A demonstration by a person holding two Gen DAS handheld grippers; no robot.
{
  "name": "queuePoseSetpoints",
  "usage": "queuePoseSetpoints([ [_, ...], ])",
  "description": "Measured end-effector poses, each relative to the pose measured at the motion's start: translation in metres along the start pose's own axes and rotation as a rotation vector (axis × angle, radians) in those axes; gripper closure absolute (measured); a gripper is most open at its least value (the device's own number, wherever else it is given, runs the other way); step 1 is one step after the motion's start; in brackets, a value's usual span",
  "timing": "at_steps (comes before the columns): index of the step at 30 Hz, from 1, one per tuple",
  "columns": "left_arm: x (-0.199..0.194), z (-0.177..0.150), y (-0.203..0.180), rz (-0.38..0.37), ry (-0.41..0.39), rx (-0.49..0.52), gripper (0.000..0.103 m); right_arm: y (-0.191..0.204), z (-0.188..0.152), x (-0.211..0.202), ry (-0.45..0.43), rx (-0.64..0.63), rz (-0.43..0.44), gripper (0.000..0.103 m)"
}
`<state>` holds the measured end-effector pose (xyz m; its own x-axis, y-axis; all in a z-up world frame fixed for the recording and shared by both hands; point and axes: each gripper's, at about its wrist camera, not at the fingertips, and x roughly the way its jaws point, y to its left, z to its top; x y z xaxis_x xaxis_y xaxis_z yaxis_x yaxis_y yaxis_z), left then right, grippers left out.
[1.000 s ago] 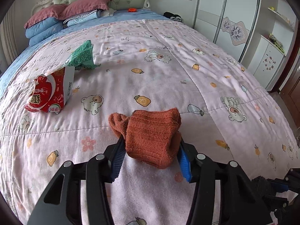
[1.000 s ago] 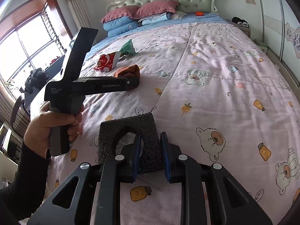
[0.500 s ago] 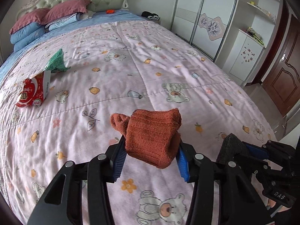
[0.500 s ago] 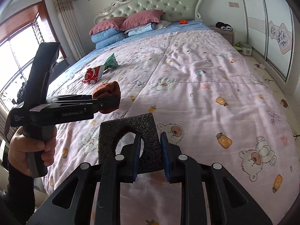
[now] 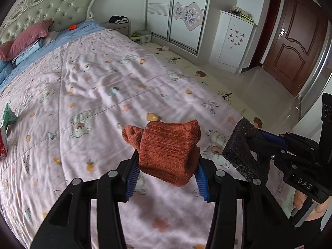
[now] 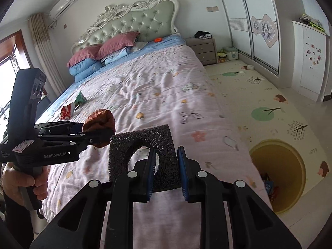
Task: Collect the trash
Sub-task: 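Carry foam pad and sock over the yellow bin and open both tools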
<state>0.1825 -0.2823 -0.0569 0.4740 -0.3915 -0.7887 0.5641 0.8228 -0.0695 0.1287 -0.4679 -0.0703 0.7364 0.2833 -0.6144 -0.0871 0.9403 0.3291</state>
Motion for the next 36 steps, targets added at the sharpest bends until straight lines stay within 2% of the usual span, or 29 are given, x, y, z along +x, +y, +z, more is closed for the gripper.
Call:
queuePoseSetpoints([
  [11,0.052,0.033,-0.114,-0.096,0.055,0.167,0.055,-0.108,-0.013,-0.045,-0.05,0.144,-0.133,0.082],
  [18,0.09,0.049,-0.171,-0.143,0.102,0.243,0.055,-0.167,-0.024,-0.062,-0.064,0.235,-0.198,0.082],
  [25,0.127,0.066,-0.205,-0.177,0.147,0.274,0.055,-0.212,-0.033,-0.074,-0.066,0.295,-0.25,0.082],
  [36,0.173,0.088,-0.233,-0.208,0.202,0.297,0.055,-0.253,-0.04,-0.056,-0.031,0.335,-0.29,0.082],
])
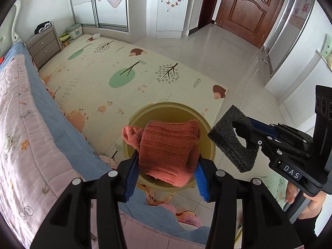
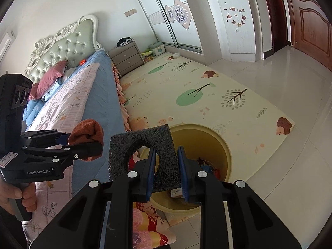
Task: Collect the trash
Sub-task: 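Carry foam pad and sock over the yellow bin and open both tools, then move both empty tools back over the bed toward the snack bag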
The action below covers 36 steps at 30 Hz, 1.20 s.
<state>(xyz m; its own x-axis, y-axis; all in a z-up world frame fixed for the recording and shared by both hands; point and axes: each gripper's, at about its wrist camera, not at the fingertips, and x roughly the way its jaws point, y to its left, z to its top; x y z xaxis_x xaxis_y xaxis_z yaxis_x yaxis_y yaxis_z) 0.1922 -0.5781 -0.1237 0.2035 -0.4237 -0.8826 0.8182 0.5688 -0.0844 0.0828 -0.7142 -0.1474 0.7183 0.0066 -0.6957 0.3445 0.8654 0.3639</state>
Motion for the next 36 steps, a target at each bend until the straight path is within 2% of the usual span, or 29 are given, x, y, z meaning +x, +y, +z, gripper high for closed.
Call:
queuePoseSetpoints([
  [7,0.022,0.018,0.009,-0.017,0.029,-0.039,0.055,-0.018,0.008,0.028,0.029,0.006,-0.038,0.081],
  [9,0.029,0.022,0.007,-0.024,0.042,-0.042,0.052,-0.021,0.01,0.035,0.037,0.007,-0.042,0.078],
  [10,0.03,0.022,0.008,-0.023,0.047,-0.045,0.043,-0.022,0.01,0.04,0.05,0.003,-0.047,0.068],
  [11,0.032,0.023,0.009,-0.009,0.048,-0.047,0.027,-0.023,0.01,0.044,0.059,0.002,-0.063,0.062],
  [13,0.032,0.023,0.008,0.02,0.042,-0.046,0.016,-0.026,0.009,0.05,0.063,-0.004,-0.097,0.062],
  [18,0.029,0.02,0.006,0.012,0.034,-0.027,0.016,-0.031,0.002,0.051,0.072,0.024,-0.094,0.062],
  [24,0.011,0.015,0.0,0.017,-0.019,-0.008,0.016,-0.019,0.001,0.033,0.059,0.008,-0.065,0.062],
  [31,-0.023,0.0,-0.004,0.025,-0.07,0.007,0.016,0.002,0.01,0.005,0.016,-0.021,-0.051,0.062],
  [36,-0.06,-0.014,0.007,0.043,-0.127,-0.012,0.016,0.031,0.015,-0.019,-0.02,-0.06,-0.026,0.062],
])
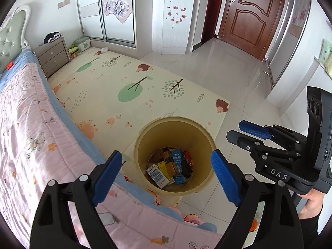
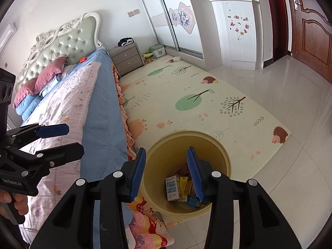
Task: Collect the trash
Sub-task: 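Move both empty tools back over the bed toward the snack bag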
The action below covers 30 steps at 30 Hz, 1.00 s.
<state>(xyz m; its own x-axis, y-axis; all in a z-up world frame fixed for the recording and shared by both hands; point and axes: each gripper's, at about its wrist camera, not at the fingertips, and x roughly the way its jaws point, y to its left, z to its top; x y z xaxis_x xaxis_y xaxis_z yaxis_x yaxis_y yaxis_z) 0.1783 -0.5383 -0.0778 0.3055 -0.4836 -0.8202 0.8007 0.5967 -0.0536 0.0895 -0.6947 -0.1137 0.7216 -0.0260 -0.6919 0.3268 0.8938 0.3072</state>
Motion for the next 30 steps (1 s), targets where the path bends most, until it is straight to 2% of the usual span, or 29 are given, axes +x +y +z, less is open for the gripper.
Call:
queuePoseSetpoints([
  [5,-0.04,-0.016,0.026,0.04,-0.049,-0.04,0.016,0.041,0.006,-0.012,-0.019,-0.066,0.029,0.062],
  [13,-0.093,-0.061,0.096,0.147,-0.087,-0.146,0.016,0.131,0.005,-0.005,0.0,-0.193,0.122,0.062],
  [30,-0.214,-0.201,0.284,0.418,-0.132,-0.436,0.016,0.354,-0.029,0.031,0.082,-0.472,0.357,0.062],
])
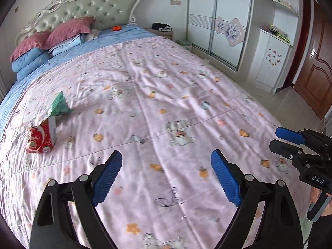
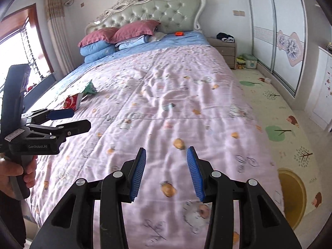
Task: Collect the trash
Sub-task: 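Move both empty tools back over the bed toward the snack bag, then grasp the red-white snack bag with the left tool while the right tool grasps the green wrapper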
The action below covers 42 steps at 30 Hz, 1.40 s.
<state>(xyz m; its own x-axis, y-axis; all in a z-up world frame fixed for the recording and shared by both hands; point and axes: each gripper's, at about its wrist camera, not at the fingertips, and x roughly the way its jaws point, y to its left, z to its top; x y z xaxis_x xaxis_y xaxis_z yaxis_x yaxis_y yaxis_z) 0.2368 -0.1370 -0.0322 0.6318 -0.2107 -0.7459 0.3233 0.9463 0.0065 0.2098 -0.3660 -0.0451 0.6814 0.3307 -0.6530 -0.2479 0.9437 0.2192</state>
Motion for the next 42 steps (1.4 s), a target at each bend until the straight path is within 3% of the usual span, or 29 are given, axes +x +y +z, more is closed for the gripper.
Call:
queuePoseSetpoints([
  [6,-0.01,-0.008,0.071,0.068,-0.008,-0.073,0.016,0.05,0.022,0.031,0.013,-0.063,0.066,0.062],
  [13,-0.01,-0.011,0.123,0.114,-0.01,-0.118,0.016,0.096,0.048,0.068,0.034,-0.117,0.124,0.062],
  [26,0.027,-0.001,0.224,0.243,0.015,-0.207,0.016,0.156,0.09,0.135,0.088,-0.181,0.235,0.062],
  [30,0.042,0.011,0.238,0.269,0.038,-0.179,0.016,0.171,0.1,0.155,0.098,-0.205,0.24,0.062],
  [39,0.078,0.019,0.247,0.237,0.097,-0.15,0.016,0.187,0.125,0.189,0.107,-0.217,0.26,0.062],
  [42,0.087,0.014,0.251,0.238,0.109,-0.145,0.029,0.195,0.132,0.199,0.105,-0.229,0.277,0.062],
])
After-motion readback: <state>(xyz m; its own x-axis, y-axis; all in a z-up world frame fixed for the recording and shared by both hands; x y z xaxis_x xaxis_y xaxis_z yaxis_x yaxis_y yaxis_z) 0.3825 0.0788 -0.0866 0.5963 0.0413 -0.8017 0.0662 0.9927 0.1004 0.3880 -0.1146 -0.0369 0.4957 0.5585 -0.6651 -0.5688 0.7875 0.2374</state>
